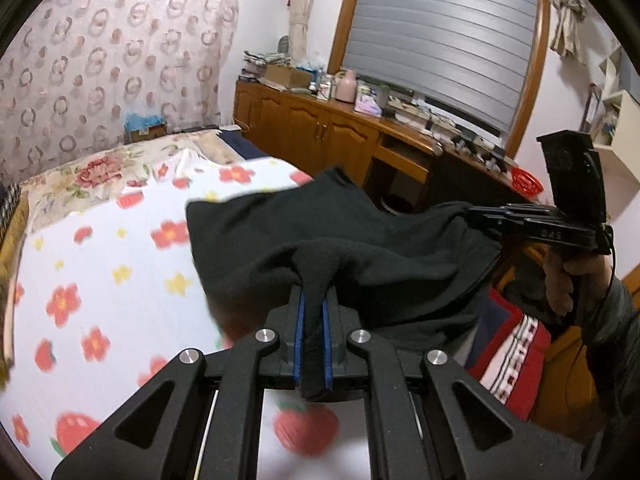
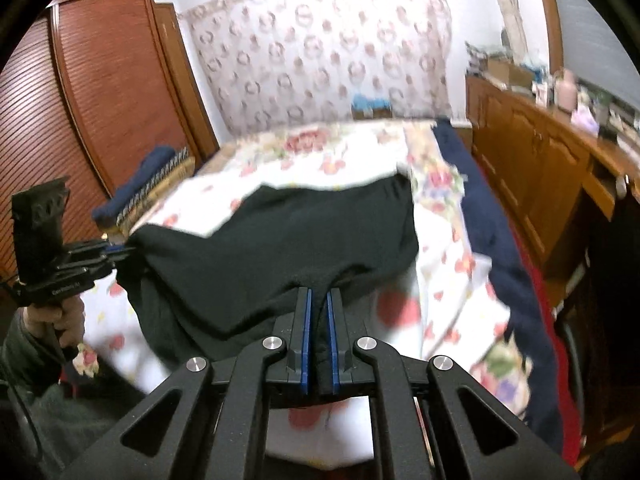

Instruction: Fold small clothes

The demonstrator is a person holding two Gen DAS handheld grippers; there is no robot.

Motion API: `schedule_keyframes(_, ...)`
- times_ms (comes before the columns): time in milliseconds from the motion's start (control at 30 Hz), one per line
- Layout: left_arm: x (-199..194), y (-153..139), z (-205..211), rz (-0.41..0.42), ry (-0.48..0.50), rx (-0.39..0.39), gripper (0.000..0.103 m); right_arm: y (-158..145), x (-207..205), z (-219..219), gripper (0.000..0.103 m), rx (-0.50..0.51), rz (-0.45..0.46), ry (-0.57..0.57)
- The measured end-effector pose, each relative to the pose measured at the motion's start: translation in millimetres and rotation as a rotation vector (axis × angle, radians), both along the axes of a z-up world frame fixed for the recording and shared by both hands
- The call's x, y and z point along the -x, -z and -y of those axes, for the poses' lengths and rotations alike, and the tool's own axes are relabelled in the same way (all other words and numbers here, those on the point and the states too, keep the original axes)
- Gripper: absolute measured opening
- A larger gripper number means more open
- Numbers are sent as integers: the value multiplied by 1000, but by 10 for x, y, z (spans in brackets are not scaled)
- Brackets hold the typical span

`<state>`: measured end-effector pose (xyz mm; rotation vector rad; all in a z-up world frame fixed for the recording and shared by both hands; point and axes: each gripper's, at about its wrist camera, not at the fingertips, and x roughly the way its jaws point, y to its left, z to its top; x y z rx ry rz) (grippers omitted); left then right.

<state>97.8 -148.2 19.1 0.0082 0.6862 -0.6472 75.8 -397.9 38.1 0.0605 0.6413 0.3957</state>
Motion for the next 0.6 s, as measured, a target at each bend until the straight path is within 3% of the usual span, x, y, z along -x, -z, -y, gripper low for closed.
schedule_keyframes(200, -637, -89, -31, -9, -60, -17, 8, -169, -566, 94, 7, -54, 49, 56)
schedule_keyframes(400, -1199, 10, 0, -45, -97, -60, 8, 78, -1219, 28, 7, -70, -6, 143)
schedule_keyframes(600, -1421, 112, 77, -68, -106, -93, 8, 177, -1484, -202, 7, -52, -33, 176)
